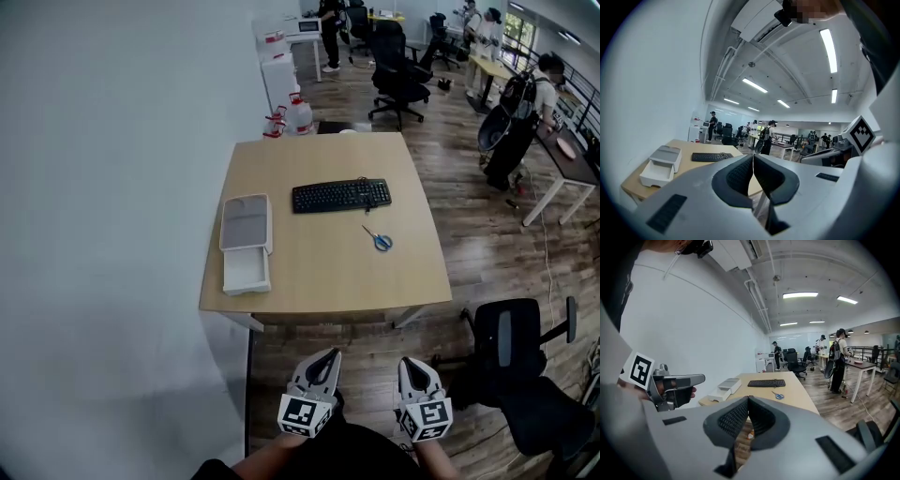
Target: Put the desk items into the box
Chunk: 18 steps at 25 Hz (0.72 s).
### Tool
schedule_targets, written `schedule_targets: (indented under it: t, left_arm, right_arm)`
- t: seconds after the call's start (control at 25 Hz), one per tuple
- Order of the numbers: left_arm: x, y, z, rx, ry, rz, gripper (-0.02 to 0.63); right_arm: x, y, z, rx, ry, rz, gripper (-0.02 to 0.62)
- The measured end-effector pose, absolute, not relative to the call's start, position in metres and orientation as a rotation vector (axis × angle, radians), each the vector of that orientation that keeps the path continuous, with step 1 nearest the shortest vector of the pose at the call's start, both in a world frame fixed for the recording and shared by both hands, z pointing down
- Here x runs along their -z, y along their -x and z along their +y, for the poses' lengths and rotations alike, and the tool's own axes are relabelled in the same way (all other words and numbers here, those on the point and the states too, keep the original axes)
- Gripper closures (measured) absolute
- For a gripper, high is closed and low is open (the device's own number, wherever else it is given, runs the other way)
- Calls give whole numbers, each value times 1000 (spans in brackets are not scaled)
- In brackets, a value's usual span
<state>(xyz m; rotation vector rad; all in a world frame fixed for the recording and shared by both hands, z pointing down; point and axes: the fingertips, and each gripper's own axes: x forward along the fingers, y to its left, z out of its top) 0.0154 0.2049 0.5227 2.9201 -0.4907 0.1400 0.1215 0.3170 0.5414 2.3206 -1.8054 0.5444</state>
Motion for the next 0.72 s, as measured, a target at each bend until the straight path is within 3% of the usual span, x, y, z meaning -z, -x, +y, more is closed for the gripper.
schedule_targets:
  t: [0.36, 0.72]
  left_arm:
    - [-518, -57, 86, -105, -2909, -452, 588]
    - [-519, -69, 40, -68, -2869, -458, 588]
  right_arm:
    - [-531, -171, 205, -518, -2354, -1705, 537]
    - [-540, -182, 155, -532, -2275, -1698, 537]
